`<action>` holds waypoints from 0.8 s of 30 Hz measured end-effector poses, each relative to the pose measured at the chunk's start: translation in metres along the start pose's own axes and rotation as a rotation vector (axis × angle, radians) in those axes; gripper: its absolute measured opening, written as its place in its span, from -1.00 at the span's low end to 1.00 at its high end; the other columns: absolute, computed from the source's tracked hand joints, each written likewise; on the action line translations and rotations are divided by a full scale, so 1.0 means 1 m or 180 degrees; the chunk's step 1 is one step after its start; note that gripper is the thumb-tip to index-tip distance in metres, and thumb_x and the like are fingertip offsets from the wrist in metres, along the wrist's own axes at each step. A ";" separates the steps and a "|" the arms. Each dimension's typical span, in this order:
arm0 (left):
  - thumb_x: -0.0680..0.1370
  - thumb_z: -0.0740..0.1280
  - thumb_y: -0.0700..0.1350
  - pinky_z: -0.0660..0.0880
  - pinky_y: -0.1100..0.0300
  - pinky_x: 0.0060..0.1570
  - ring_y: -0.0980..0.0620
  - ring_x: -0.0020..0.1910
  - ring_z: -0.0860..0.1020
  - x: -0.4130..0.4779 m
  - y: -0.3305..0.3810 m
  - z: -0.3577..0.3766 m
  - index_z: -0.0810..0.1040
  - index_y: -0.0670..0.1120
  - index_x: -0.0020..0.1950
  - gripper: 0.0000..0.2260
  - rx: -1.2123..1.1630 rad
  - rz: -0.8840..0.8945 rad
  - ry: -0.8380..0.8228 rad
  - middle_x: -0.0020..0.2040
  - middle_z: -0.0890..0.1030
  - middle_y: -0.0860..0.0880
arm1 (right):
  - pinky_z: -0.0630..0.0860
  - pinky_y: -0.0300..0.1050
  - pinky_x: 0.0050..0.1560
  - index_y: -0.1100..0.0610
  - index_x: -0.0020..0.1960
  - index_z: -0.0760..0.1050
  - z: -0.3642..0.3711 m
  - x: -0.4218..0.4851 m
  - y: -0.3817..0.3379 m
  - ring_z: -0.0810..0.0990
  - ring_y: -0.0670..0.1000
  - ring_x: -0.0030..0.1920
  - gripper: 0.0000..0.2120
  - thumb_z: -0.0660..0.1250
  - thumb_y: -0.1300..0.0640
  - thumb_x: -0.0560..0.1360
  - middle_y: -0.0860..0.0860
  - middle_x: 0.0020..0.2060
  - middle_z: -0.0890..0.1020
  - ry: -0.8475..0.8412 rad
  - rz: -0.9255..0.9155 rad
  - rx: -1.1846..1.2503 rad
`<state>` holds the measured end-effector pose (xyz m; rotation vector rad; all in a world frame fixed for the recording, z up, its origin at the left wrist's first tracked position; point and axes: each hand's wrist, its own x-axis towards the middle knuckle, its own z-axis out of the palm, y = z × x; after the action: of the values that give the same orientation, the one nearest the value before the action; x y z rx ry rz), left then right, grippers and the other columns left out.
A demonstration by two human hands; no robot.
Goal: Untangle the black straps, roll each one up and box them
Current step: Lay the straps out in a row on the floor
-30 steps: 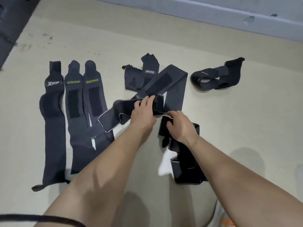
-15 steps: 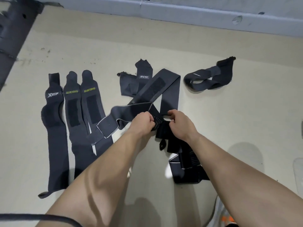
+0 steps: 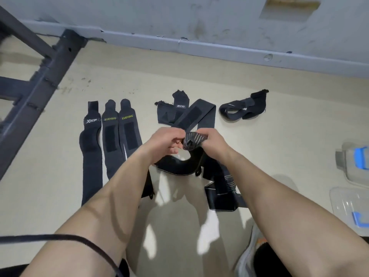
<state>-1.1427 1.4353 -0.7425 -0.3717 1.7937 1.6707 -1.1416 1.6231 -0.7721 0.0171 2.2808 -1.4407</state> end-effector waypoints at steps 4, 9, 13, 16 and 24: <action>0.41 0.31 -0.29 0.46 0.23 -0.02 0.10 0.05 0.59 -0.031 0.015 -0.005 0.47 0.03 0.29 -0.53 0.0007 0.0558 0.0148 0.17 0.60 0.04 | 0.37 -0.19 -0.27 0.17 -0.22 0.67 -0.020 -0.014 -0.055 0.47 -0.10 -0.33 -0.88 0.52 0.15 0.45 0.00 -0.36 0.62 -0.0076 -0.0026 0.0473; 0.51 0.09 -0.53 0.39 0.19 -0.21 0.10 -0.29 0.49 -0.058 0.036 0.015 0.39 -0.02 0.46 -0.38 -0.0408 0.0765 -0.0189 -0.04 0.66 0.04 | 0.51 -0.13 -0.24 0.20 -0.08 0.67 -0.033 -0.026 -0.089 0.66 0.02 -0.27 -0.81 0.52 0.07 0.47 0.02 -0.25 0.71 0.0080 0.0490 0.1011; 0.62 0.24 -0.38 0.57 0.09 0.01 -0.04 0.04 0.63 -0.065 0.031 0.020 0.41 -0.02 0.48 -0.53 -0.0773 0.0770 -0.0253 0.18 0.64 -0.10 | 0.56 -0.22 -0.36 0.15 -0.07 0.66 -0.034 -0.039 -0.086 0.70 0.00 -0.30 -0.81 0.49 0.01 0.51 0.02 -0.24 0.74 -0.0028 0.0696 0.1150; 0.66 0.29 -0.22 0.63 0.13 -0.05 -0.01 0.00 0.68 -0.064 0.027 0.026 0.50 -0.16 0.41 -0.69 -0.0927 0.0692 0.0022 0.11 0.68 -0.09 | 0.63 -0.13 -0.15 0.15 -0.02 0.67 -0.029 -0.040 -0.077 0.73 0.04 -0.15 -0.74 0.40 -0.05 0.58 0.05 -0.13 0.76 -0.0257 0.0548 0.1088; 0.57 0.37 -0.18 0.49 0.09 -0.15 -0.10 -0.19 0.61 -0.033 -0.021 -0.019 0.67 -0.11 -0.19 -0.84 -0.0559 -0.0165 0.1088 -0.20 0.67 -0.11 | 0.48 -0.23 -0.31 0.14 0.03 0.56 -0.040 -0.030 -0.019 0.57 0.03 -0.24 -0.75 0.19 0.01 0.66 0.05 -0.20 0.68 0.0033 0.0945 0.0905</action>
<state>-1.1103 1.4063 -0.7383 -0.8171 1.8585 1.8173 -1.1333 1.6557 -0.7308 0.4311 1.9609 -1.5867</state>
